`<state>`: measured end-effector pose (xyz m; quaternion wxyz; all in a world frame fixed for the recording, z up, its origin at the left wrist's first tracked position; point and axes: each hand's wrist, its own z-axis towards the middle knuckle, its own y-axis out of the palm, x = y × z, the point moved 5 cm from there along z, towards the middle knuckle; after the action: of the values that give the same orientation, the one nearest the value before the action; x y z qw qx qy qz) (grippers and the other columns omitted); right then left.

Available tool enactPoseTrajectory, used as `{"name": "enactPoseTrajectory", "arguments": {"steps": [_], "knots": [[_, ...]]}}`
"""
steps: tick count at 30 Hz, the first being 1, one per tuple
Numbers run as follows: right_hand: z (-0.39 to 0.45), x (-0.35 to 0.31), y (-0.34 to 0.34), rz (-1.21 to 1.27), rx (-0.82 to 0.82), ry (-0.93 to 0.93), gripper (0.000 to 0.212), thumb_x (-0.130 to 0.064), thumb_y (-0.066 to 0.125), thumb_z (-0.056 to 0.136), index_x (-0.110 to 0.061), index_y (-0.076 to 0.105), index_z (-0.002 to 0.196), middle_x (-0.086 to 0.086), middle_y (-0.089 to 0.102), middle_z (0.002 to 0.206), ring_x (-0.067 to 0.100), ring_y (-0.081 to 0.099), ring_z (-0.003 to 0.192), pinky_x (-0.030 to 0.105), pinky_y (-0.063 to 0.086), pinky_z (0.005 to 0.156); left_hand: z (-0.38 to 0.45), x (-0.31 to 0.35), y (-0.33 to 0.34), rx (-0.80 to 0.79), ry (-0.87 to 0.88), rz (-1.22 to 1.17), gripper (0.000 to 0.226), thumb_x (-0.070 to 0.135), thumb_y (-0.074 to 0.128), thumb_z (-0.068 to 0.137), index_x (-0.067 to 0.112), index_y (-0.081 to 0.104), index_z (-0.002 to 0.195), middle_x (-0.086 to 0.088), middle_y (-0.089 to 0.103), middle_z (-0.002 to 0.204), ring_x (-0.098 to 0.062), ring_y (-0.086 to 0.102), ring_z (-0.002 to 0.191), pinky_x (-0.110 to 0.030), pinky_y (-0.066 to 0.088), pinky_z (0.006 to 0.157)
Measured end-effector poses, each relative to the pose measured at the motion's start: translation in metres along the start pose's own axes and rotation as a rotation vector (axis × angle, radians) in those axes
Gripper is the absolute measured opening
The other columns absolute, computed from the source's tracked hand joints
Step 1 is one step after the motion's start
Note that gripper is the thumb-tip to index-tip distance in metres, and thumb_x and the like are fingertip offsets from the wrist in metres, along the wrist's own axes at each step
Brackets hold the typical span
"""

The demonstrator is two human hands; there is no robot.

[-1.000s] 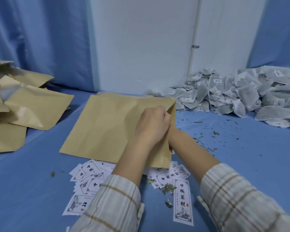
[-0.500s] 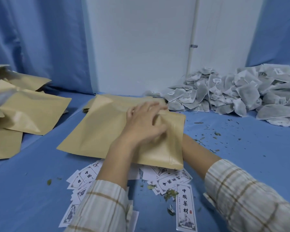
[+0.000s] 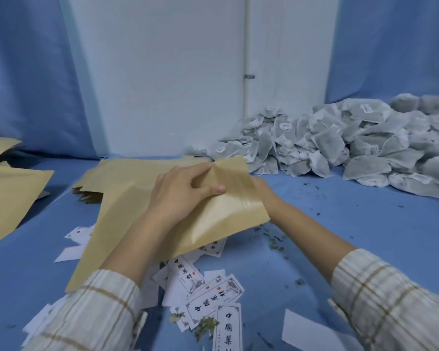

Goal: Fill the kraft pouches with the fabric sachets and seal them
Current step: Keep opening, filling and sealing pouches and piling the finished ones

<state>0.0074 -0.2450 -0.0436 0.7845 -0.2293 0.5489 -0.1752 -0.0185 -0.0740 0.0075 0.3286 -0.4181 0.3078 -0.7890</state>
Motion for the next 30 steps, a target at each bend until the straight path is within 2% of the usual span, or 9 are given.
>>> {"name": "enactPoseTrajectory", "arguments": {"steps": [2, 5, 10, 13, 17, 20, 22, 26, 30], "knots": [[0.001, 0.002, -0.027, -0.001, 0.15, 0.074, 0.051, -0.005, 0.045, 0.089, -0.043, 0.064, 0.061, -0.017, 0.055, 0.054, -0.009, 0.049, 0.059, 0.008, 0.033, 0.05, 0.01, 0.012, 0.019, -0.013, -0.022, 0.01, 0.052, 0.065, 0.064, 0.07, 0.045, 0.06, 0.118, 0.007, 0.066, 0.108, -0.019, 0.053, 0.107, -0.033, 0.04, 0.084], [-0.011, 0.028, -0.065, 0.011, 0.215, 0.0, 0.062, -0.012, 0.058, 0.084, -0.072, 0.053, 0.071, -0.038, 0.059, 0.068, -0.022, 0.051, 0.067, 0.0, 0.039, 0.06, 0.03, 0.038, 0.054, -0.051, 0.007, 0.02, 0.041, 0.066, 0.065, 0.069, 0.045, 0.068, 0.103, 0.013, 0.057, 0.077, -0.016, 0.051, 0.088, -0.029, 0.033, 0.065], [0.001, 0.073, -0.106, 0.052, 0.227, -0.005, 0.047, -0.015, 0.063, 0.083, -0.06, 0.054, 0.095, -0.011, 0.067, 0.098, 0.002, 0.061, 0.092, 0.015, 0.047, 0.078, 0.067, 0.059, 0.108, -0.1, -0.049, -0.266, 0.041, 0.046, 0.079, 0.068, 0.033, 0.072, 0.105, 0.023, 0.06, 0.111, 0.006, 0.049, 0.102, -0.017, 0.033, 0.08], [0.016, 0.101, -0.124, 0.138, 0.222, 0.015, 0.048, -0.012, 0.064, 0.08, -0.057, 0.059, 0.099, -0.005, 0.068, 0.095, 0.004, 0.062, 0.084, 0.015, 0.049, 0.078, 0.088, 0.061, 0.13, -0.041, -0.105, -0.299, 0.036, 0.042, 0.08, 0.067, 0.031, 0.074, 0.102, 0.014, 0.071, 0.099, -0.003, 0.059, 0.095, -0.018, 0.039, 0.072], [0.04, 0.155, -0.158, -0.084, 0.512, 0.175, 0.029, -0.02, 0.061, 0.086, -0.034, 0.064, 0.11, -0.008, 0.067, 0.09, 0.008, 0.06, 0.085, 0.0, 0.039, 0.066, 0.107, 0.061, 0.15, 0.053, -0.165, -0.238, 0.031, 0.044, 0.079, 0.068, 0.025, 0.076, 0.093, 0.001, 0.07, 0.078, -0.014, 0.06, 0.082, -0.026, 0.036, 0.065], [0.054, 0.196, -0.177, -0.302, 0.579, 0.331, 0.053, -0.029, 0.058, 0.088, -0.018, 0.041, 0.137, 0.01, 0.052, 0.129, 0.023, 0.049, 0.116, 0.026, 0.042, 0.094, 0.113, 0.061, 0.169, 0.046, -0.205, -0.19, 0.027, 0.045, 0.079, 0.068, 0.025, 0.075, 0.085, -0.003, 0.071, 0.08, -0.018, 0.062, 0.084, -0.03, 0.045, 0.07], [0.064, 0.209, -0.183, -0.353, 0.543, 0.336, 0.069, -0.033, 0.06, 0.087, -0.018, 0.026, 0.145, 0.015, 0.046, 0.134, 0.031, 0.043, 0.122, 0.041, 0.038, 0.1, 0.114, 0.062, 0.179, 0.049, -0.211, -0.152, 0.029, 0.046, 0.078, 0.068, 0.021, 0.073, 0.081, -0.004, 0.071, 0.083, -0.021, 0.063, 0.086, -0.035, 0.049, 0.073], [0.077, 0.225, -0.184, -0.393, 0.453, 0.326, 0.066, -0.037, 0.053, 0.091, -0.025, 0.019, 0.146, 0.014, 0.053, 0.128, 0.033, 0.05, 0.114, 0.044, 0.043, 0.093, 0.118, 0.067, 0.189, 0.047, -0.183, -0.101, 0.033, 0.05, 0.077, 0.068, 0.022, 0.074, 0.084, -0.002, 0.072, 0.087, -0.02, 0.063, 0.089, -0.034, 0.05, 0.074], [0.066, 0.207, -0.195, -0.299, 0.737, 0.25, 0.024, -0.037, 0.043, 0.095, -0.02, 0.05, 0.111, 0.007, 0.059, 0.08, 0.029, 0.055, 0.08, 0.036, 0.04, 0.063, 0.12, 0.064, 0.186, 0.087, -0.21, -0.116, 0.034, 0.051, 0.076, 0.069, 0.024, 0.074, 0.09, -0.002, 0.072, 0.092, -0.021, 0.063, 0.092, -0.036, 0.05, 0.076]]}}
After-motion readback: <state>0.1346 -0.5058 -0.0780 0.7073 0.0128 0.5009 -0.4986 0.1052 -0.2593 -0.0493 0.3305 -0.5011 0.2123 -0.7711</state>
